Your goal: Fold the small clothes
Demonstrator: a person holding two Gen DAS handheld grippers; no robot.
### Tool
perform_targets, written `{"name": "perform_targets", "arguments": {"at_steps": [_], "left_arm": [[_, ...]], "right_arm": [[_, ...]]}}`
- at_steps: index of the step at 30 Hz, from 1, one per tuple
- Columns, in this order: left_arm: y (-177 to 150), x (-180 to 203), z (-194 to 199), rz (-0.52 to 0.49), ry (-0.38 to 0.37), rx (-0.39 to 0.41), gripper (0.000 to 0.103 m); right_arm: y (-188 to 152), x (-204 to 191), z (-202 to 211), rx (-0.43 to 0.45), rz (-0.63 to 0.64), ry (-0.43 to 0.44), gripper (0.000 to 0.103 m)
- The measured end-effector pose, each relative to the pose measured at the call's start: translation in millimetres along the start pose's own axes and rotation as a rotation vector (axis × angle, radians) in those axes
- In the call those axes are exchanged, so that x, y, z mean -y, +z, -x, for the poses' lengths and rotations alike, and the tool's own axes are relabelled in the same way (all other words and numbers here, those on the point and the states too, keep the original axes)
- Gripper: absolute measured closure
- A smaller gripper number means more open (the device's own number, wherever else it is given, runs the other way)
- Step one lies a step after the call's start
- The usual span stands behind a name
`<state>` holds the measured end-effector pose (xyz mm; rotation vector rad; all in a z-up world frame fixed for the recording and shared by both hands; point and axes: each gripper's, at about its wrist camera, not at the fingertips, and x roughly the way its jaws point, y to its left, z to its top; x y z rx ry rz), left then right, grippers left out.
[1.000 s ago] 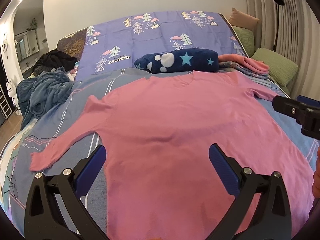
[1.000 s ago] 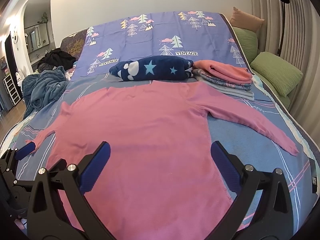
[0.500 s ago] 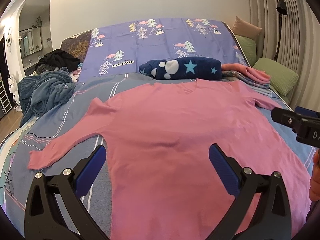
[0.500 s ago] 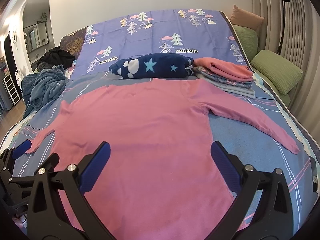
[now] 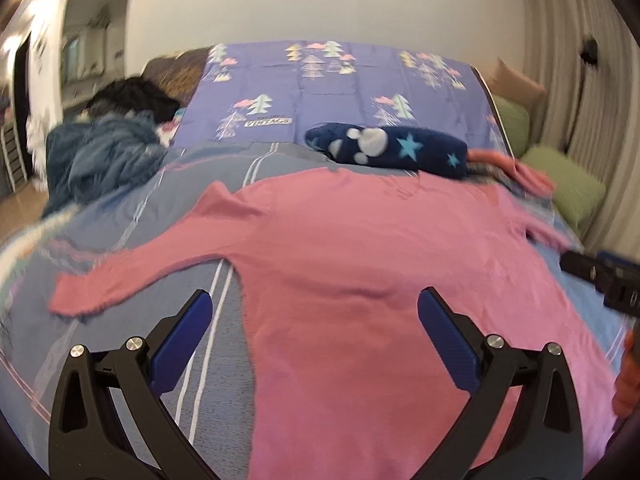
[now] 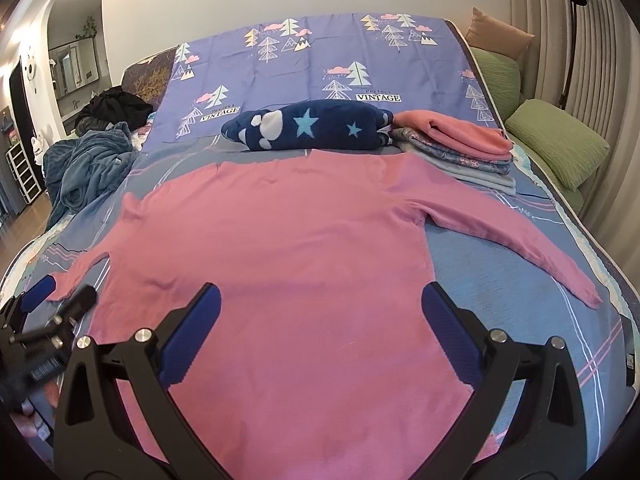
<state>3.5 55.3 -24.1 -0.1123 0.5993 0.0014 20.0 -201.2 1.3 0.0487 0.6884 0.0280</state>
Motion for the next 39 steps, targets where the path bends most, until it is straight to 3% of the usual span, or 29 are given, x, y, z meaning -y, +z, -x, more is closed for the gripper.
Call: {"name": "perform_targets", "arguments": {"at_steps": [10,16,27,29,30,32,34,36,39], "left_arm": [[-2.3,-87.5,-2.2,0.211,0.121,-0.006,0.001],[2.4,-88.6,0.3,0.131,0.154,0.011,0.001],[5.4,-87.1,-6.1,0.122,0.139,-0.016,0.001],[6.3,-103.5,-11.8,0.208,0.138,-0.022,0.001],[5.2,-124.9,-17.1,0.299,0.149,-0.030,0.001],[0.1,-168.5,-28.9,0.452,0.178,-0.068,0.010],[-9.7,-217.8,-40.6,0.606,0.196,-0.102,0.024],[-22.9,-272.2,-54.1,0.726,0.259,-0.140,0.032],[-40.4,-327.2,-68.1,0.826,0.346,-0.173,0.049]], "right_arm": [[3.0,-2.5,-20.3,-0.038,0.002,-0.011,0.002],[3.8,-7.4,-29.5,-0.057,0.012,-0.012,0.002],[8.2,-6.8,-38.9,-0.073,0.016,-0.036,0.002],[8.8,-5.4,-41.3,-0.081,0.009,-0.034,0.002],[8.8,-5.0,-42.5,-0.086,0.007,-0.033,0.002],[7.8,-3.9,-43.8,-0.092,0.007,-0.031,0.002],[7.4,-2.8,-44.4,-0.091,0.014,-0.040,0.002],[7.6,-0.2,-46.0,-0.092,0.014,-0.052,0.002],[9.8,4.8,-48.2,-0.097,-0.002,-0.060,0.002]]}}
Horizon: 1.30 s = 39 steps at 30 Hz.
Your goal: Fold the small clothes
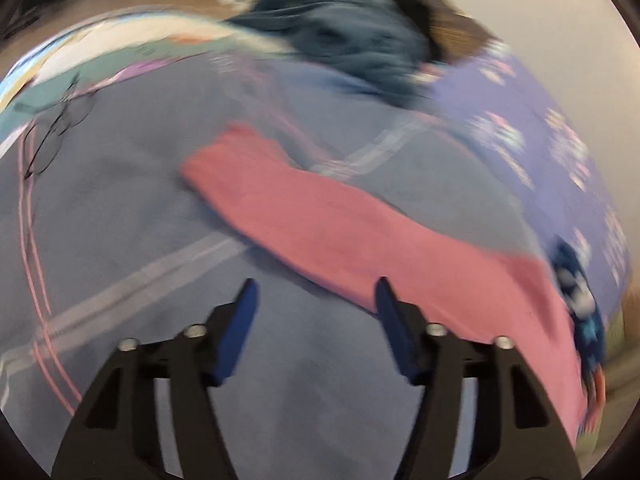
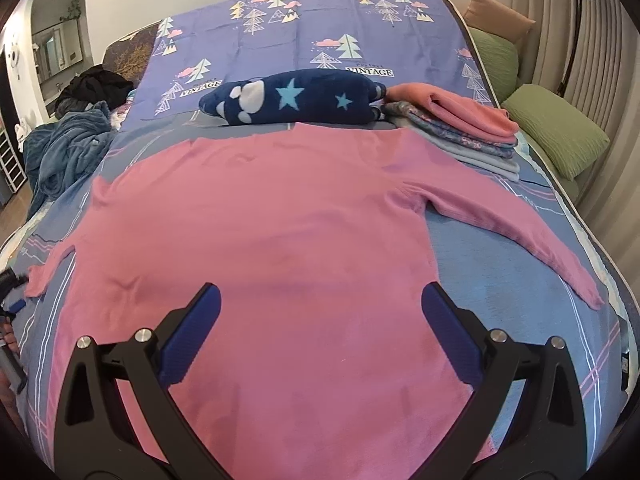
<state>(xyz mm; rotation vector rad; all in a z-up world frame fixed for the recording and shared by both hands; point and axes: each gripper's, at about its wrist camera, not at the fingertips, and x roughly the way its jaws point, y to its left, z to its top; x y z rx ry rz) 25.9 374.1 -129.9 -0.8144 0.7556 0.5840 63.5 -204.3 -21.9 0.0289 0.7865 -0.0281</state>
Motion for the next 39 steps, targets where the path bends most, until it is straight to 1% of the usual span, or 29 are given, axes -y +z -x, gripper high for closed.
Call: {"name": "perform_targets", "arguments": {"at_steps": [1,4,5,6,8,9,10,12,13,16,18,20,21,22,23,24,25,26,27,29,30,31,33,34,35,36,37,38,39], "left_arm": [[11.1,-16.9,-13.9,0.060,0.011,-0.018,0.053],[33.4,-50.9,-46.3,0.206,-0.002,-0.064,0.053],[38.6,-59.5,-57.0,0.258,-0.023,-0.075,0.053],[41.8,-64.0,-64.3,0.297,-0.043,-0.076,0.053],[49.5,-65.2,-68.7,0.336,-0.045,-0.046,0.053],[54.6,-61.9,-69.7,0.329,-0.040,-0.029,0.060],[57.4,-58.4,-70.2,0.313,-0.033,-0.020,0.097],[65.5,-48.4,-67.9,0.281,-0.020,-0.013,0.101],[69.1,-37.8,-60.0,0.267,-0.048,0.002,0.101],[76.2,18.0,-18.7,0.124,-0.138,0.086,0.101],[69.4,78.4,18.1,-0.022,-0.254,0.119,0.101],[54.6,132.8,49.8,-0.154,-0.353,0.146,0.101],[41.2,163.3,67.0,-0.228,-0.411,0.156,0.101],[29.6,182.9,77.7,-0.277,-0.451,0.156,0.101],[9.9,211.3,90.9,-0.348,-0.516,0.146,0.101],[-4.0,230.4,96.4,-0.392,-0.556,0.133,0.101],[-28.5,255.8,104.2,-0.467,-0.609,0.105,0.101],[-51.5,276.7,107.7,-0.536,-0.642,0.078,0.101],[-82.6,300.5,109.1,-0.622,-0.673,0.038,0.100],[-124.9,325.1,102.8,-0.734,-0.690,-0.017,0.100],[-153.5,338.6,94.3,-0.813,-0.675,-0.054,0.094],[-174.0,345.5,86.3,-0.874,-0.651,-0.085,0.074],[-194.2,350.0,73.1,-0.937,-0.620,-0.126,0.052],[-205.1,349.3,68.4,-0.966,-0.611,-0.147,0.049],[-210.4,346.4,67.0,-0.986,-0.601,-0.163,0.048],[-211.1,343.2,66.3,-0.996,-0.590,-0.174,0.043],[-204.5,339.2,65.2,-0.986,-0.583,-0.172,0.039],[-191.4,333.7,63.1,-0.965,-0.577,-0.162,0.037],[-180.0,326.2,64.7,-0.938,-0.566,-0.141,0.035]], "right_arm": [[0.4,1.0,-0.4,0.000,-0.004,-0.002,0.002],[2.5,2.8,-2.6,-0.002,-0.009,-0.010,0.002],[2.9,2.7,-2.9,-0.003,-0.008,-0.011,0.002],[3.7,2.2,-3.4,-0.002,-0.007,-0.010,0.002],[4.0,1.1,-3.7,0.001,-0.003,-0.009,0.002],[4.0,1.0,-3.9,0.002,-0.002,-0.008,0.002],[4.0,0.8,-4.6,0.002,0.001,-0.008,0.002],[4.1,1.1,-6.5,-0.003,0.004,-0.010,0.002],[4.3,2.1,-7.6,-0.006,0.005,-0.011,0.002],[5.6,5.3,-11.1,-0.004,0.006,-0.021,0.002],[6.7,7.0,-14.4,-0.009,0.000,-0.020,0.002],[8.3,9.4,-15.9,-0.015,-0.021,0.002,0.002],[8.4,10.3,-15.1,-0.013,-0.030,0.019,0.002],[8.6,10.7,-14.6,-0.010,-0.033,0.029,0.002],[8.5,11.4,-14.0,-0.007,-0.032,0.037,0.002],[8.3,12.1,-13.8,-0.007,-0.030,0.041,0.002],[8.7,13.9,-14.3,-0.009,-0.028,0.046,0.002],[9.1,16.8,-15.1,-0.013,-0.032,0.052,0.002],[9.8,20.9,-15.9,-0.017,-0.044,0.059,0.002],[11.7,28.8,-17.8,-0.025,-0.075,0.075,0.002],[12.0,31.6,-18.3,-0.031,-0.087,0.082,0.002],[12.7,36.0,-19.6,-0.042,-0.100,0.097,0.002],[13.6,41.7,-21.1,-0.052,-0.112,0.115,0.002],[13.7,42.7,-21.4,-0.052,-0.110,0.117,0.002],[14.0,43.1,-22.6,-0.052,-0.101,0.122,0.002],[14.2,42.4,-23.3,-0.054,-0.093,0.128,0.003],[15.8,40.5,-26.5,-0.062,-0.079,0.143,0.009],[17.9,37.9,-30.1,-0.072,-0.068,0.159,0.019],[20.3,34.9,-34.5,-0.088,-0.057,0.180,0.025]]}}
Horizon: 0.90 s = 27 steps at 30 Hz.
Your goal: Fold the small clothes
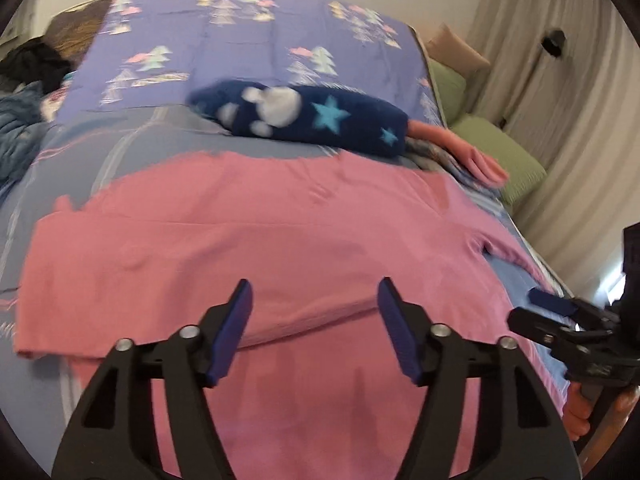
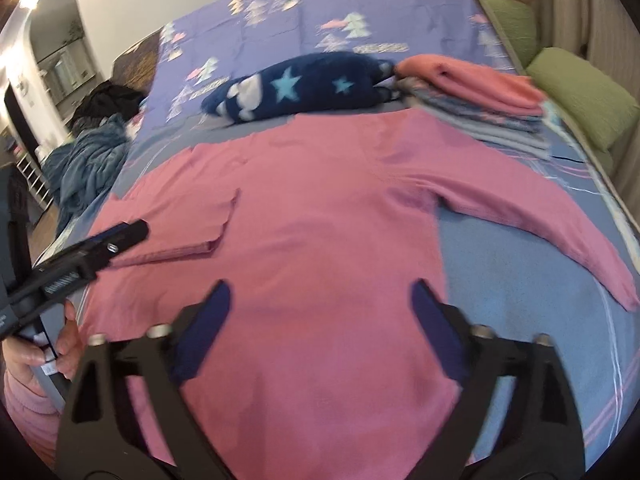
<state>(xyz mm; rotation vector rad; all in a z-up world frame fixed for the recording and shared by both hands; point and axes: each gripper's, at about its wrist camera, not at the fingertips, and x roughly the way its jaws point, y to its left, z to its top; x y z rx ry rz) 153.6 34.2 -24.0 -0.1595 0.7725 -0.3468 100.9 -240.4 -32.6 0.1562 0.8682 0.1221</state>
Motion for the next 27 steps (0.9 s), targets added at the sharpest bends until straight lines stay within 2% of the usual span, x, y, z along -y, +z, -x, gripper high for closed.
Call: {"name": "perform_targets", "arguments": {"at_steps": [2,3,5,8,9,11,14,15,16,18,19,21,24,27], "left_arm": [[-7.6,-11.2,15.0,0.022,0.036,0.033,0.032],[-9.0,-20.3,21.0,0.037,0.063,0.046,0.029],[-16.5,-31.8,32.7,0.066,0.110,0.070,0.025],[-29.4,-51.5,48.4,0.091,0.178,0.072,0.025],[-34.3,-57.8,52.6,0.097,0.200,0.069,0.025],[-38.2,-68.4,58.1,0.114,0.243,0.066,0.025],[-46.1,-90.3,64.6,0.145,0.321,0.063,0.023],[-47.9,-100.5,64.6,0.164,0.368,0.056,0.023],[-49.6,-107.7,63.9,0.177,0.402,0.049,0.023],[-50.9,-119.1,60.6,0.202,0.431,0.033,0.023],[-53.0,-124.3,61.8,0.217,0.430,0.029,0.023],[-54.3,-136.7,58.5,0.262,0.448,0.015,0.017],[-55.7,-150.5,51.8,0.322,0.483,-0.015,0.015],[-57.7,-160.0,47.2,0.374,0.488,-0.036,0.015]], "right_arm": [[8.5,-7.6,-14.4,-0.050,0.002,0.082,0.054],[15.4,-12.1,-25.3,-0.085,-0.010,0.152,0.057],[25.3,-18.6,-41.8,-0.130,-0.034,0.244,0.057],[43.6,-34.1,-72.0,-0.193,-0.049,0.339,0.056],[48.4,-38.2,-77.6,-0.199,-0.048,0.349,0.054],[60.0,-48.2,-96.2,-0.216,-0.048,0.354,0.035],[67.9,-57.3,-120.0,-0.251,-0.070,0.358,0.031],[68.1,-60.1,-124.7,-0.245,-0.068,0.359,0.031],[68.9,-65.7,-129.0,-0.236,-0.050,0.359,0.035],[69.9,-74.8,-134.2,-0.236,-0.013,0.349,0.069],[70.8,-78.7,-135.7,-0.246,-0.001,0.327,0.099],[76.2,-74.6,-128.9,-0.234,-0.033,0.333,0.100],[93.3,-61.8,-81.8,-0.102,-0.081,0.430,0.101],[111.0,-46.3,-33.9,0.033,-0.073,0.417,0.101]]}}
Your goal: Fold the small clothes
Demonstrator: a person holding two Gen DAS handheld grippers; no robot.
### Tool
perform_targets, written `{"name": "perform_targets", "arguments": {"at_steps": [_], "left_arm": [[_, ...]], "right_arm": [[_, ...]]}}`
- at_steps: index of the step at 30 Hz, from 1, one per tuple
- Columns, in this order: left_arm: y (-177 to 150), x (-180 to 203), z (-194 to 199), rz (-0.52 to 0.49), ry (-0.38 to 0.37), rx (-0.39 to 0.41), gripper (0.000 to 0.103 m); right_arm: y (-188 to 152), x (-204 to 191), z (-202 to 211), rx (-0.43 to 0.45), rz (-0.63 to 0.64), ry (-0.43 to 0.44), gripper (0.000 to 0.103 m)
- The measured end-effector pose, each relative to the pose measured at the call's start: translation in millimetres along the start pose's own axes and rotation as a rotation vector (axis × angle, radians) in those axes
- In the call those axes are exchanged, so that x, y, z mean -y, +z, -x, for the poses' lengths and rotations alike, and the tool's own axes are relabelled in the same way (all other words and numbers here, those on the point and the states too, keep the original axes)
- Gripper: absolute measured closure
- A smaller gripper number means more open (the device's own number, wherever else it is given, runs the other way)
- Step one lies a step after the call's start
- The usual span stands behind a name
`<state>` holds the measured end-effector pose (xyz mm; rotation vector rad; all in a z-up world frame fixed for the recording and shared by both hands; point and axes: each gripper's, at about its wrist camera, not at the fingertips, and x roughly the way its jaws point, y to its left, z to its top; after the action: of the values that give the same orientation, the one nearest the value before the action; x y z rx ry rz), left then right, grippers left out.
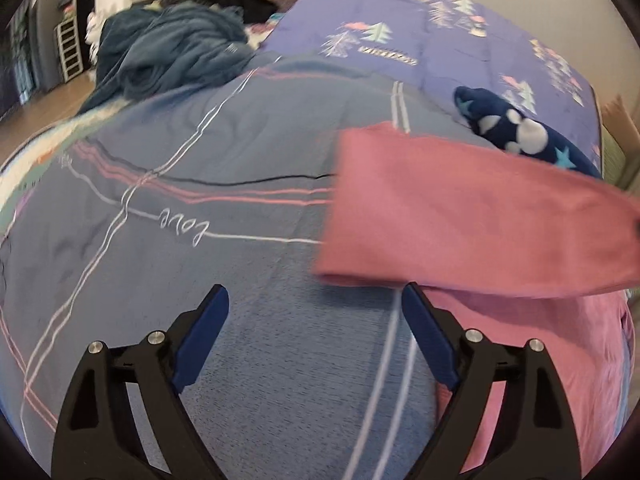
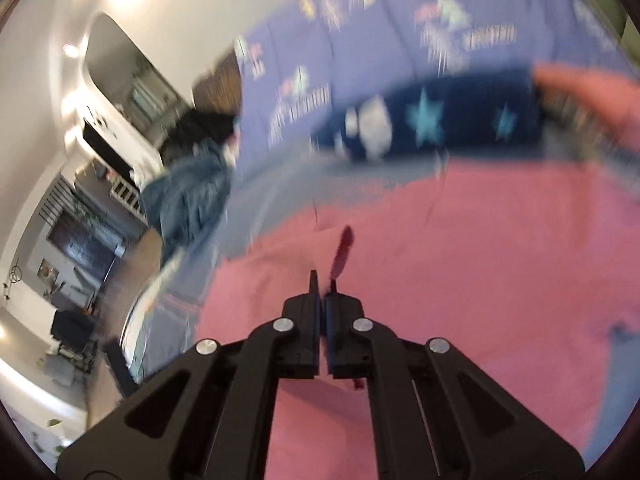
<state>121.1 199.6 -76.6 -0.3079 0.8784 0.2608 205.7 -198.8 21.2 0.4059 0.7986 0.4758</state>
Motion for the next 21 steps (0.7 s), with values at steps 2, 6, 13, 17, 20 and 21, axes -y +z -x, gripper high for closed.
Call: {"name": "perform_targets", "arguments": {"at_steps": [2,6,13,17,20,21], "left_arm": [[-0.2,0.2,-2.2,0.000,-0.008,-0.009,0.015],[-0.8,8.5,-1.7,-0.032,-0.008,-0.008,0.015],[-2.2,19.8,8.3,-0.087,-0.030,0.036,0.015],[-2.7,24.8,11.6,-0.118,-0.059,0.049,0.015],[-2.3,32.4,5.5,-0.151,-0.086,0.018,0.015],[-1.7,34.0,3.1,-0.155,-0.096,0.007,0.015]], "right_arm": [[10.5,0.9,22.7,0.058,0.024,-0.027,0.101],[21.4,23.5,39.3,0.096,0.039,-0.155,0.101],[2.8,90.0,12.2,-0.014,-0.078,-0.337,0.089],[-3.2,105.6,7.1,0.017,-0.111,-0.564,0.050],[8.2,77.5,1.1,0.026,-0.034,-0.494,0.049],[15.6,57.0,-9.0,-0.003,0.018,-0.410,0.047]]}}
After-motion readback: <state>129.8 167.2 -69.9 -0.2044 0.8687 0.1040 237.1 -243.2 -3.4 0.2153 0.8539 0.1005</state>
